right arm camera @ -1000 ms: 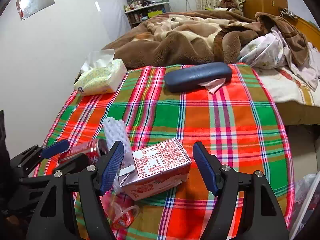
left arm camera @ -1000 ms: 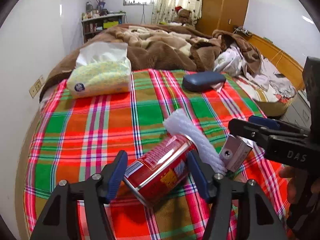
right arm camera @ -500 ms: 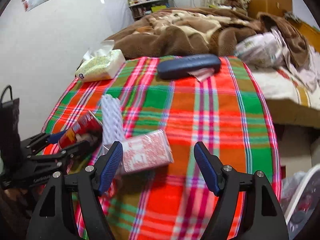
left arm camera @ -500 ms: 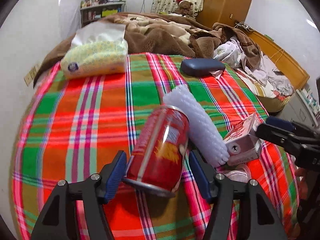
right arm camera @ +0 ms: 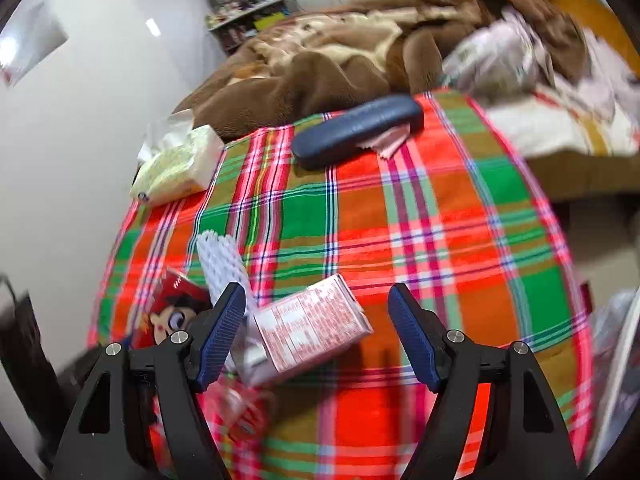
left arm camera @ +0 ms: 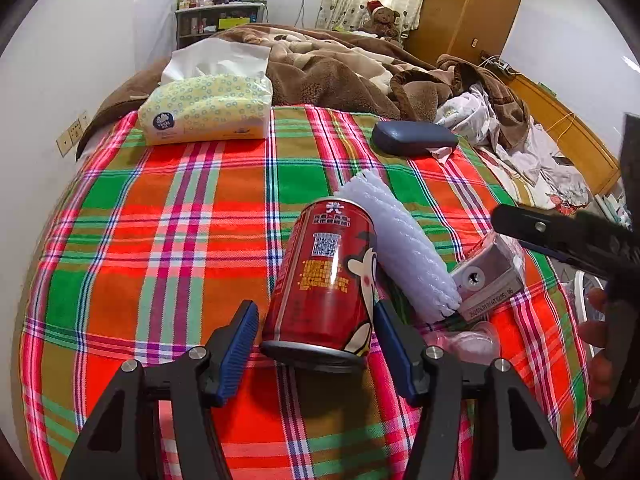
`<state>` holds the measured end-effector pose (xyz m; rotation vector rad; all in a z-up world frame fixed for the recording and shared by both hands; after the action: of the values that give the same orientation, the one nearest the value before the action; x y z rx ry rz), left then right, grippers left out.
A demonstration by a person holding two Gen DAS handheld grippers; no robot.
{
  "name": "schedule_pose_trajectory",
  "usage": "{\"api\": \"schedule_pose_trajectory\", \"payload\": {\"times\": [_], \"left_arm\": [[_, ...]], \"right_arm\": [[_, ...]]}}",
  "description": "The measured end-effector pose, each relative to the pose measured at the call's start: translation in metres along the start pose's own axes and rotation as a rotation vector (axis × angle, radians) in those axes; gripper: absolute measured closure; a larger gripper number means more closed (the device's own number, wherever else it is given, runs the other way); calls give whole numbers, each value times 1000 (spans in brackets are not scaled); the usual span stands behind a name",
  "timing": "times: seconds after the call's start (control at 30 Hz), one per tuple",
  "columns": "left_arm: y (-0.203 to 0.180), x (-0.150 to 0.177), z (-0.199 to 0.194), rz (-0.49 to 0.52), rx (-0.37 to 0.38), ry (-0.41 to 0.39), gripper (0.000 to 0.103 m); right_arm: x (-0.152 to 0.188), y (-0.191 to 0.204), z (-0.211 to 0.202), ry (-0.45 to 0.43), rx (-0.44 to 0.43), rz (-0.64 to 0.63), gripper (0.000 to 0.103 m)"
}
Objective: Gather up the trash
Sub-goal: 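Grasp the red can with the left gripper while the right grasps the pink milk carton, then lift the red can with the left gripper while the right lifts the carton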
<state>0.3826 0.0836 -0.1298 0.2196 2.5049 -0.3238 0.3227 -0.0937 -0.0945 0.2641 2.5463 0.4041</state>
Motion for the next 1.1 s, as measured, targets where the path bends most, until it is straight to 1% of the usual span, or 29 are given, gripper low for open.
{"api": "schedule_pose_trajectory", "payload": {"times": [0.07,0.17,0.23,0.27,0.33,0.4,0.43,0.53,0.57,0.6,0.63,0.67,0.7,0.77,0.93,1.1], "left_arm": [[0,-2,0,6,-5,-2,43],[-1,-5,2,11,-13,-5,43],[-3,-6,4,18,-5,-3,43],[-5,-6,6,21,4,2,43],[-3,-6,9,19,-10,7,43],[-3,-6,10,17,-9,3,43],[-2,-6,10,11,-6,3,43],[-2,-6,14,12,-4,11,43],[-2,-6,15,12,-2,15,43],[-2,-5,17,6,0,20,43],[-1,-4,19,-4,1,27,43],[-1,-3,21,-7,-1,28,44],[-1,-2,21,-9,-1,25,47],[-2,-1,21,-10,0,26,47],[-3,1,16,-27,11,21,47],[-8,4,7,-26,16,6,48]], "right_arm": [[3,-1,6,45,-8,56,28],[9,0,13,87,-9,92,28],[15,3,18,127,-29,96,28],[21,2,21,154,-10,90,28],[30,-3,24,195,24,89,28],[34,-8,21,182,6,124,28],[36,-11,20,184,2,138,28],[45,-16,15,201,-44,177,28],[47,-18,14,200,-66,197,31],[48,-18,12,192,-84,211,40],[48,-18,11,186,-94,216,43],[47,-18,9,174,-105,225,48],[46,-18,7,160,-111,228,53],[43,-16,4,141,-130,228,55],[43,-11,0,126,-175,213,57],[36,-11,-12,72,-148,135,59]]}}
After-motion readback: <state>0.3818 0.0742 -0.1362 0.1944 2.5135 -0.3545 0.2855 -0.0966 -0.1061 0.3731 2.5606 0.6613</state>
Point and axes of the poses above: each gripper's, at about its wrist camera, not at the fingertips, and z roughly the way its jaws point, y to its left, x to its underside, the point moved 9 cm from there along z, roughly the way its jaws point, and after that the axes turned 1 degree about -y, right-handed, at the moved point
